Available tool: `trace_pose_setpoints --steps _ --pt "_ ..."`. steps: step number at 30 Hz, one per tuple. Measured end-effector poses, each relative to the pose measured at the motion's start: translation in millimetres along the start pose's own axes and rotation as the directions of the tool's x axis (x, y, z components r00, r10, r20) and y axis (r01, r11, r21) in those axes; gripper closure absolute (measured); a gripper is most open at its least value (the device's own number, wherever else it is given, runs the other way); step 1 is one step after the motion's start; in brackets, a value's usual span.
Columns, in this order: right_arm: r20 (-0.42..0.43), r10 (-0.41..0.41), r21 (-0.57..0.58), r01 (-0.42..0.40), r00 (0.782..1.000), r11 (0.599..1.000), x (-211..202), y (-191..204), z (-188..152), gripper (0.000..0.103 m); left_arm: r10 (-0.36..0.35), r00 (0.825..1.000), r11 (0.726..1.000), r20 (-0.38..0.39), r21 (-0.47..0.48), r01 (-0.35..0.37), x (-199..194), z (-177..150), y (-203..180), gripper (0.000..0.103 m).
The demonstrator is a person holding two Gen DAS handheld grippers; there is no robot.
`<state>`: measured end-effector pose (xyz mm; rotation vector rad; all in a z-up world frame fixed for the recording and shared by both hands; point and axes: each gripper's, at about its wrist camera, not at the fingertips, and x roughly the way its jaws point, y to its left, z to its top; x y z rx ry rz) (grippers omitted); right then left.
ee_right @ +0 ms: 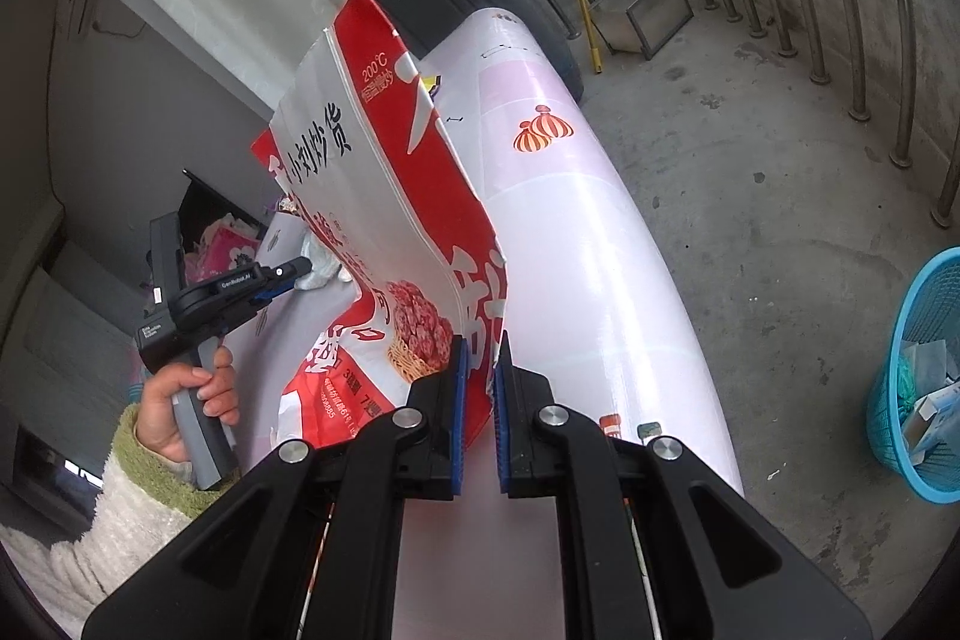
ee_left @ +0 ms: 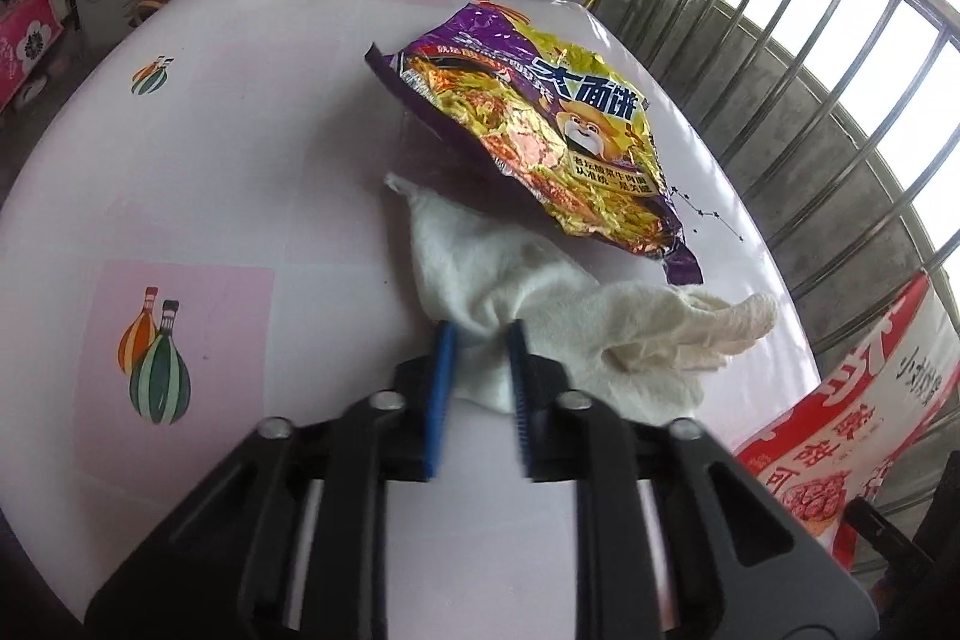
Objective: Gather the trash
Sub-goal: 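Grasp the white cloth with the left tool while the right tool holds the snack bag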
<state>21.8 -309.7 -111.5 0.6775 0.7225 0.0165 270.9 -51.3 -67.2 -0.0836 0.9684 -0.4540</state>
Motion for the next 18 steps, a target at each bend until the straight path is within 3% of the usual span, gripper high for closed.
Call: trace_pose_setpoints --steps 8,14,18 --pt "0.011 -0.025 -0.021 0.025 1.0 0.999 -3.6 5.0 -1.6 0.095 -0.048 0.998 0.999 0.031 -0.002 0.048 -41.4 -23.0 18.5 0.1" --pt "0.009 -0.042 -0.06 0.042 0.999 0.997 -10.3 16.8 -6.3 0.095 -0.02 0.999 0.994 0.043 0.104 0.015 -115.6 -75.6 33.0 0.1" --pt "0.007 -0.037 -0.073 0.038 0.999 0.997 -12.2 25.5 -9.9 0.095 -0.081 0.997 0.995 -0.017 0.064 0.082 -150.1 -119.2 50.2 0.099"
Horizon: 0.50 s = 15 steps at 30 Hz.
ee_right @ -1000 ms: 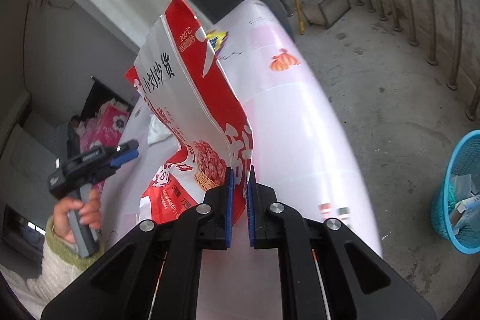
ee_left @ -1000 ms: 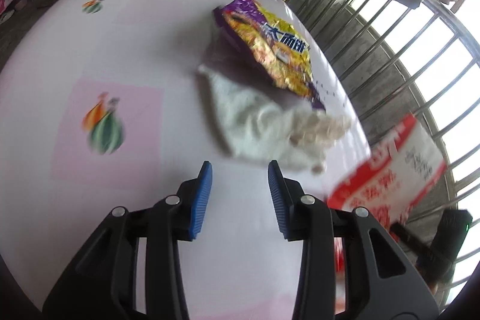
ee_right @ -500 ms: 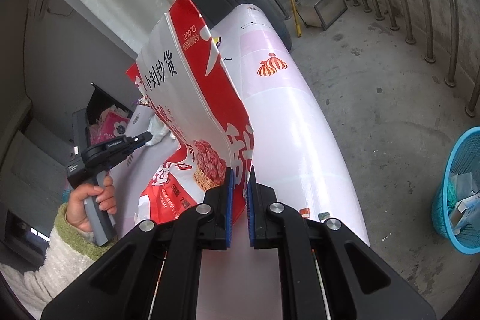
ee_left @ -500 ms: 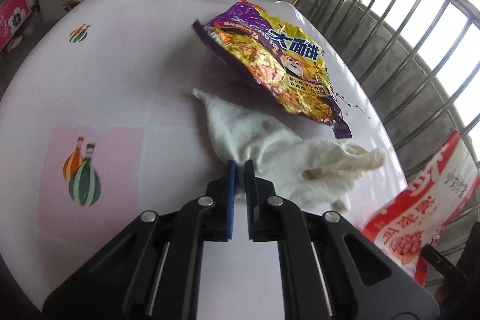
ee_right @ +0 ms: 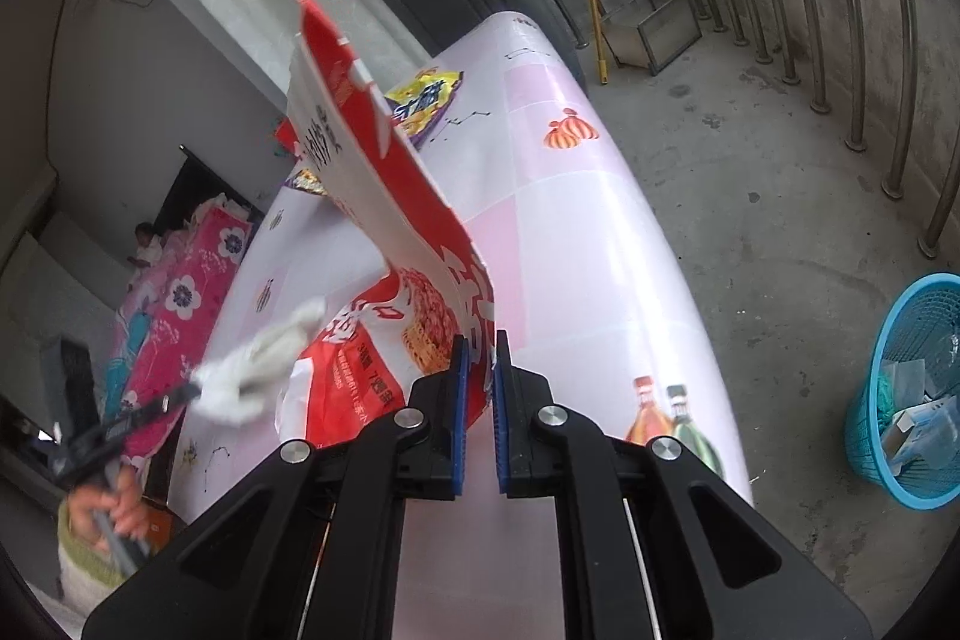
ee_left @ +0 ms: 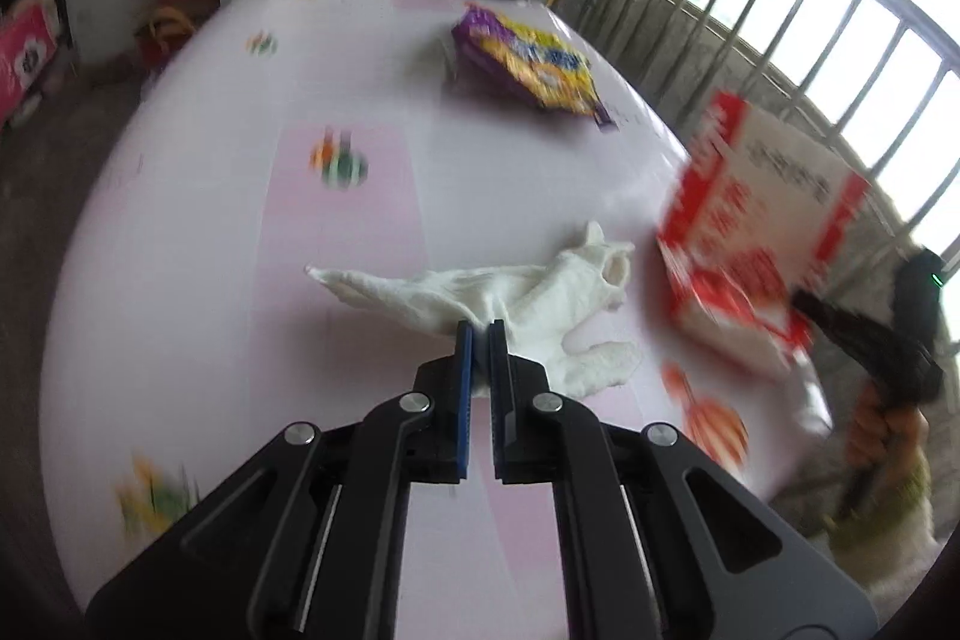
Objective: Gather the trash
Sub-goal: 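Grasp the white cloth with the left tool while the right tool holds the snack bag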
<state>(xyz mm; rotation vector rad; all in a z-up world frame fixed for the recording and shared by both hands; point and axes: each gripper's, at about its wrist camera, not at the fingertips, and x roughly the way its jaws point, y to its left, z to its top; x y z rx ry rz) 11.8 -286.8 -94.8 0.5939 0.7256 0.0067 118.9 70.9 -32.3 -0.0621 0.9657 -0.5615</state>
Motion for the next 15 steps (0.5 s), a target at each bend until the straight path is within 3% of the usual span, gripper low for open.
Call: trace_pose_setpoints --steps 5,7,9,15 --pt "-0.003 0.011 -0.036 -0.011 1.0 0.999 -0.3 16.9 -4.0 0.096 0.014 0.999 0.999 -0.038 -0.042 -0.016 -15.4 -34.8 15.6 0.099" --pt "-0.003 -0.002 -0.061 0.002 1.0 0.998 -0.6 24.4 -6.1 0.096 -0.004 0.998 0.996 -0.058 -0.09 -0.001 -17.3 -42.2 24.4 0.09" --pt "-0.012 -0.02 -0.07 0.02 1.0 0.997 0.6 28.5 -7.5 0.096 -0.037 0.997 0.988 -0.064 -0.149 0.027 -20.9 -48.7 32.9 0.071" --pt "-0.05 -0.042 -0.045 0.04 0.998 0.998 10.4 28.4 -13.7 0.095 -0.056 0.996 0.963 -0.065 -0.267 0.037 -15.8 -56.6 38.9 0.064"
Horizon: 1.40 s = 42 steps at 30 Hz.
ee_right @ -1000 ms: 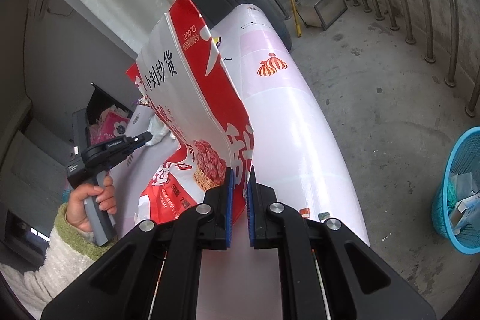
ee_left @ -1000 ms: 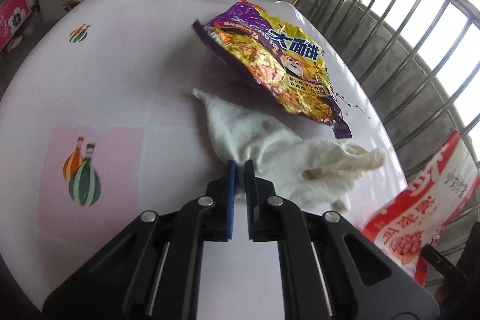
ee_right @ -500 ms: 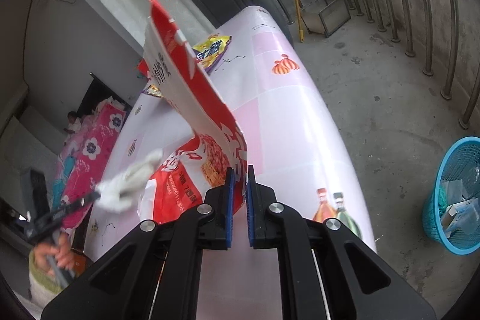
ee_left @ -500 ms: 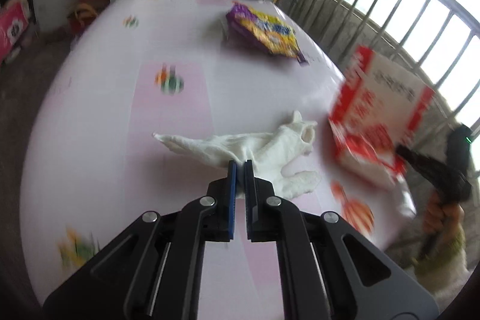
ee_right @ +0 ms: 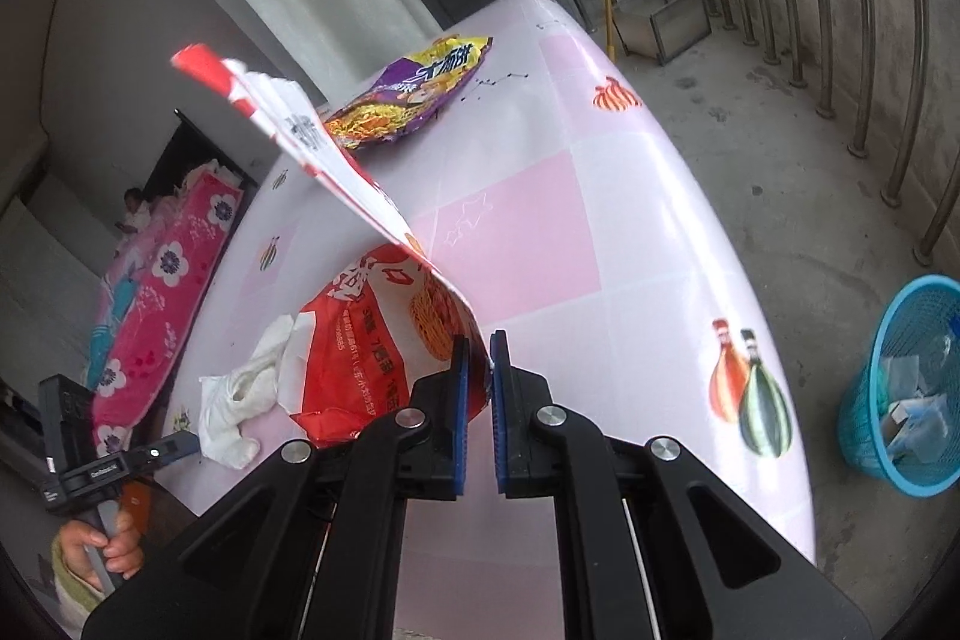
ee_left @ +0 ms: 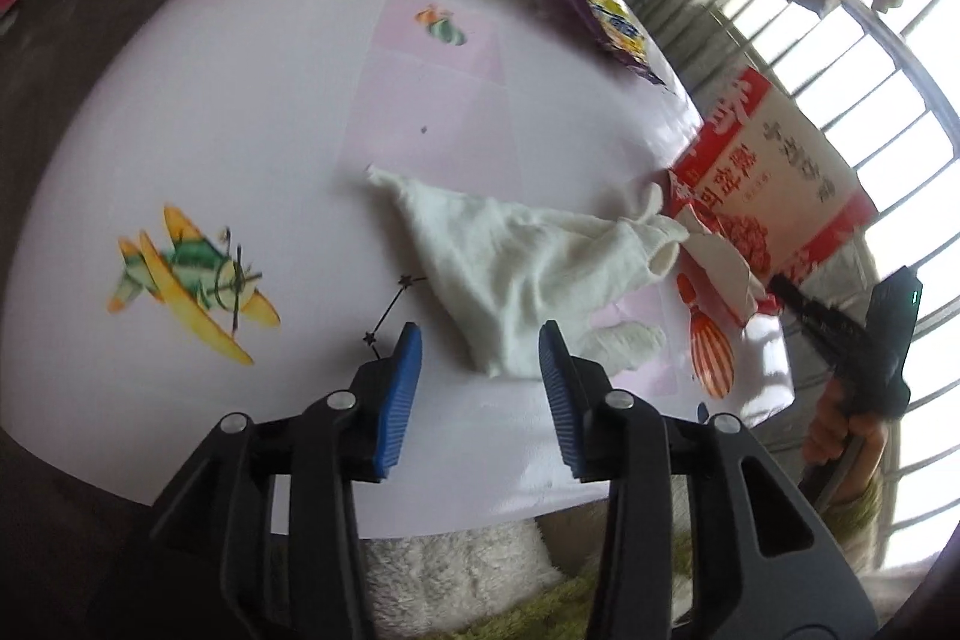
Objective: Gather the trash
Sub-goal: 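Grasp the white cloth with the left tool while the right tool holds the snack bag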
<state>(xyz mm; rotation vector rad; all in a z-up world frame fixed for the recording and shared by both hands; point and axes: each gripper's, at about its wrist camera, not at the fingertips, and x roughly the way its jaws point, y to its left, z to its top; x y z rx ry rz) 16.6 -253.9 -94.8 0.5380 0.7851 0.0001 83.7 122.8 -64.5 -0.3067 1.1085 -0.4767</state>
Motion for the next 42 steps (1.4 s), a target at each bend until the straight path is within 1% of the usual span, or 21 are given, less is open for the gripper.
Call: trace_pose_setpoints --steps 2,5,8,11,13,15,17,20,23,26,27,29,30,32,33,35,36,38,41,42 --pt "-0.001 -0.005 0.025 0.005 1.0 1.0 0.3 -2.1 -0.1 0.094 -0.038 0.999 0.999 0.014 -0.038 0.039 4.0 3.9 1.5 0.063" --pt "-0.002 -0.013 0.064 0.013 1.0 0.998 0.4 -6.3 -0.3 0.093 -0.047 0.998 0.997 0.046 -0.059 0.05 11.7 11.1 -1.0 0.063" --pt "-0.005 -0.019 0.099 0.019 1.0 0.995 3.3 -7.5 -0.8 0.09 -0.035 0.995 0.998 0.09 -0.055 0.04 19.1 17.6 -3.4 0.063" --pt "0.002 -0.026 0.106 0.025 1.0 0.994 7.4 -4.9 -2.1 0.081 -0.014 0.993 0.999 0.117 -0.042 0.019 26.3 25.1 -9.4 0.063" --pt "0.006 -0.025 0.116 0.024 1.0 0.993 10.7 -5.0 -2.0 0.071 -0.01 0.992 0.999 0.125 -0.039 0.015 28.2 27.7 -10.0 0.063" --pt "0.019 -0.005 0.135 0.003 1.0 0.991 12.5 -5.7 -1.5 0.064 -0.001 0.992 0.999 0.128 -0.035 0.006 31.0 31.8 -12.3 0.063" --pt "0.032 -0.004 0.141 -0.001 0.999 0.99 13.6 -5.2 -0.8 0.063 0.011 0.991 1.0 0.133 -0.028 -0.007 33.9 36.8 -13.2 0.063" --pt "0.042 -0.026 0.118 0.021 0.999 0.993 15.4 0.7 -1.4 0.062 0.041 0.988 0.999 0.15 0.007 -0.042 38.5 38.7 -20.6 0.063" --pt "0.054 -0.051 0.089 0.046 0.997 0.995 16.7 5.2 -0.6 0.062 0.054 0.985 0.998 0.166 0.034 -0.061 38.1 32.9 -26.3 0.064" --pt "0.058 -0.065 0.072 0.061 0.996 0.995 19.7 5.4 0.4 0.063 0.092 0.979 0.99 0.183 0.084 -0.109 40.0 27.9 -36.3 0.064" --pt "0.06 -0.071 0.065 0.067 0.996 0.996 20.6 5.8 0.6 0.063 0.112 0.975 0.985 0.194 0.107 -0.134 41.0 25.6 -40.5 0.064" --pt "0.064 -0.094 0.044 0.091 0.994 0.995 22.6 7.7 1.0 0.068 0.141 0.968 0.975 0.207 0.14 -0.172 42.0 22.6 -45.0 0.067" --pt "0.064 -0.106 0.034 0.104 0.992 0.994 22.9 9.6 0.4 0.073 0.161 0.963 0.967 0.214 0.16 -0.198 42.9 21.1 -47.8 0.068" --pt "0.069 -0.122 0.027 0.121 0.99 0.992 24.3 9.8 0.8 0.077 0.175 0.959 0.958 0.222 0.187 -0.218 44.3 18.9 -52.5 0.071" --pt "0.071 -0.128 0.027 0.126 0.989 0.992 25.0 9.1 1.2 0.082 0.178 0.957 0.954 0.228 0.2 -0.225 45.3 17.4 -55.3 0.072" --pt "0.073 -0.126 0.027 0.125 0.989 0.992 25.9 8.4 1.9 0.083 0.175 0.957 0.953 0.231 0.206 -0.224 46.3 16.5 -57.4 0.075" --pt "0.072 -0.123 0.027 0.121 0.99 0.992 25.2 8.8 2.4 0.085 0.157 0.961 0.959 0.229 0.196 -0.204 46.0 16.5 -56.9 0.079" --pt "0.067 -0.11 0.03 0.108 0.992 0.994 23.6 9.0 3.4 0.088 0.138 0.964 0.966 0.229 0.182 -0.182 45.7 16.4 -55.1 0.082" --pt "0.073 -0.086 0.042 0.083 0.994 0.996 17.4 9.3 2.7 0.092 0.132 0.964 0.967 0.229 0.184 -0.176 47.0 16.8 -56.3 0.087" --pt "0.082 -0.079 0.039 0.076 0.993 0.996 13.5 11.0 1.9 0.094 0.121 0.967 0.97 0.222 0.179 -0.162 46.4 17.2 -55.0 0.089"
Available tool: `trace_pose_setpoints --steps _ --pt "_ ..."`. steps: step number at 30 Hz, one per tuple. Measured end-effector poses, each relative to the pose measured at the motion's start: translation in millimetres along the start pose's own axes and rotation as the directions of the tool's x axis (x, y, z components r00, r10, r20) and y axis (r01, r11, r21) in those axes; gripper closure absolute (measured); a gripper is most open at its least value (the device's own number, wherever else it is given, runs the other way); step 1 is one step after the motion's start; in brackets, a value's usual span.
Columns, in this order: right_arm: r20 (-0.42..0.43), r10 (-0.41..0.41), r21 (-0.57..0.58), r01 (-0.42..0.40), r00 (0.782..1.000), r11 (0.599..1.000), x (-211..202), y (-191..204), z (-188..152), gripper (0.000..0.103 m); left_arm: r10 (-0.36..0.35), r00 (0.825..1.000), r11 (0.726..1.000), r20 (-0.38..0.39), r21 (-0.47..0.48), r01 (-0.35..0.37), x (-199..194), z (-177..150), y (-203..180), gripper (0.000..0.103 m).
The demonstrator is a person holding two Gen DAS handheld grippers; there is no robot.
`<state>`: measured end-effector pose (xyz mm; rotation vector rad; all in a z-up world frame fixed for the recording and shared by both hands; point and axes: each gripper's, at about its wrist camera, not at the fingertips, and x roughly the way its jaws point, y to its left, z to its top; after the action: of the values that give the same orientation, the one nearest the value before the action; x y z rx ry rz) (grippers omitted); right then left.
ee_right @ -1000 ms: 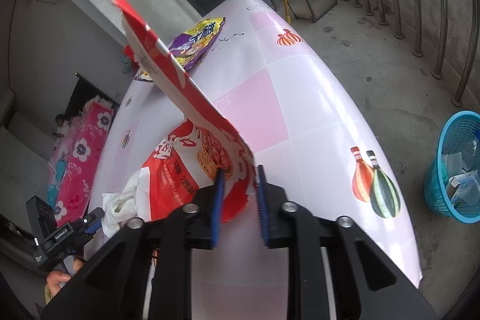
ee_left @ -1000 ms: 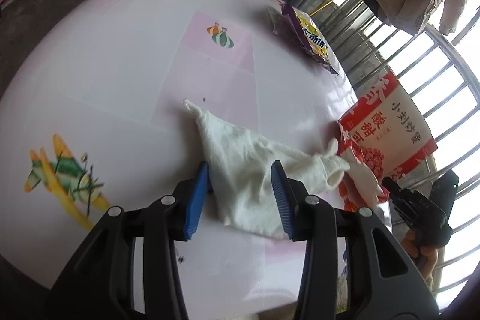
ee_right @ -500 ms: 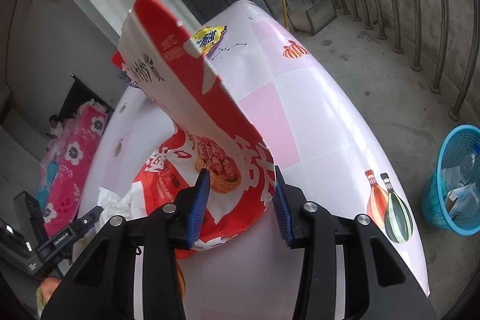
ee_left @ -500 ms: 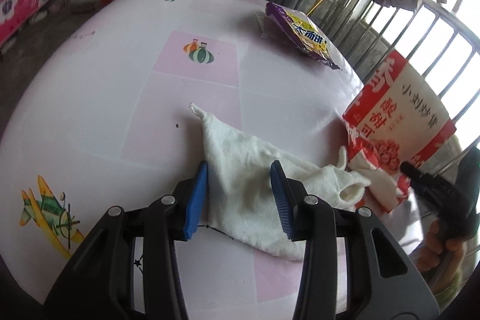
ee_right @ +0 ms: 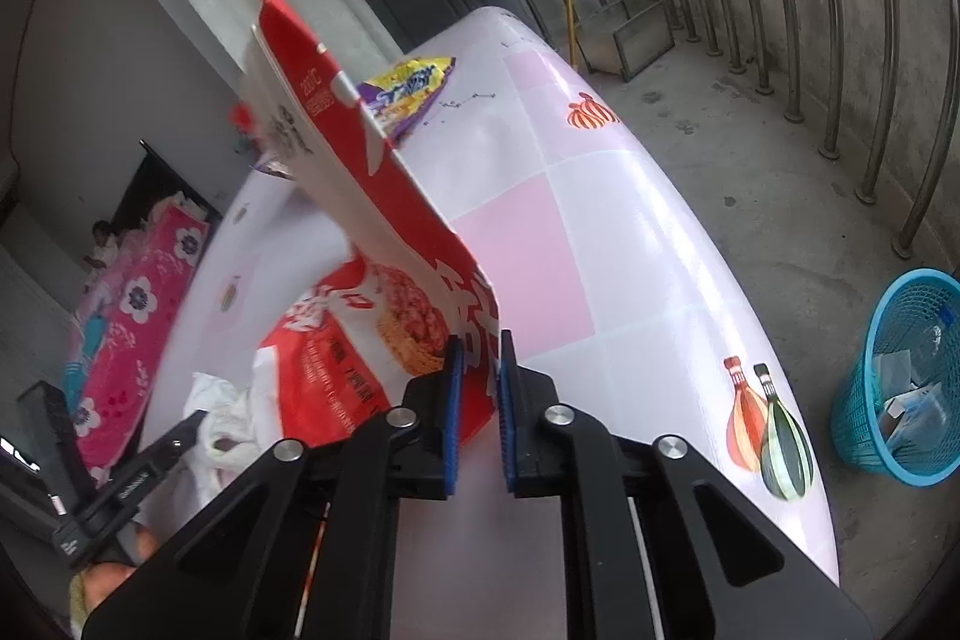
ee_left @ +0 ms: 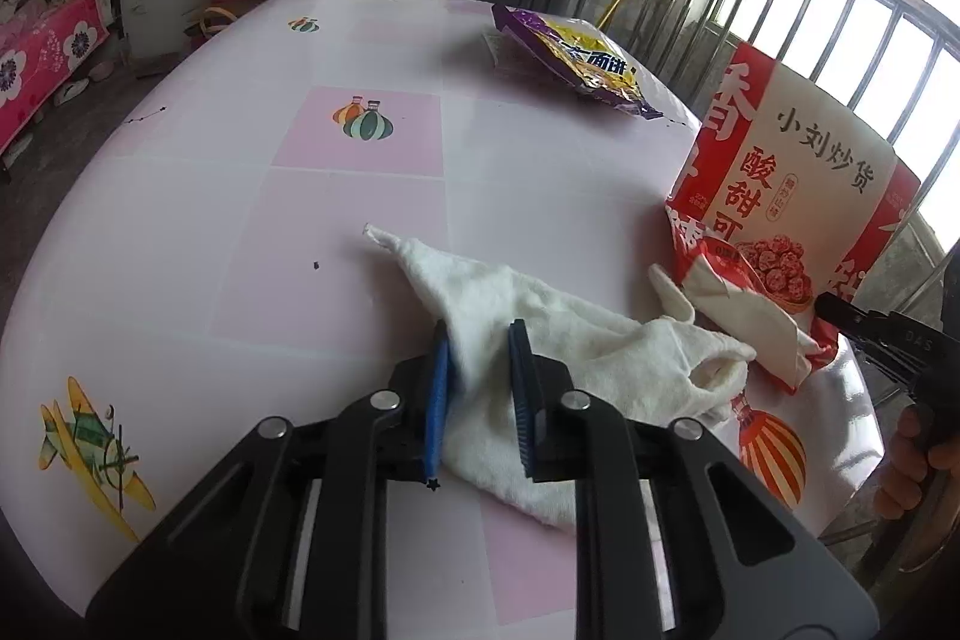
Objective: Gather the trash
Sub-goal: 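Grasp the white cloth with the left tool while the right tool holds the snack bag, then carry the cloth and snack bag to the wastebasket and open both tools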
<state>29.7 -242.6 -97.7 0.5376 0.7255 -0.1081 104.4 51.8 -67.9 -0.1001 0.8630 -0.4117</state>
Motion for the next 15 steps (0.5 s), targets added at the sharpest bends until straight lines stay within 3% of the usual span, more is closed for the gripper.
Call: trace_pose_setpoints --steps 6,15 --pt "0.035 0.01 -0.018 -0.009 0.999 1.0 -19.3 6.0 0.7 0.098 -0.049 0.999 0.998 0.002 -0.035 0.049 -5.9 4.7 2.6 0.094" --pt "0.138 0.019 -0.017 -0.017 0.99 1.0 -56.4 5.1 15.4 0.1 -0.107 0.982 0.994 0.153 0.035 0.103 -53.7 30.2 -23.2 0.095"
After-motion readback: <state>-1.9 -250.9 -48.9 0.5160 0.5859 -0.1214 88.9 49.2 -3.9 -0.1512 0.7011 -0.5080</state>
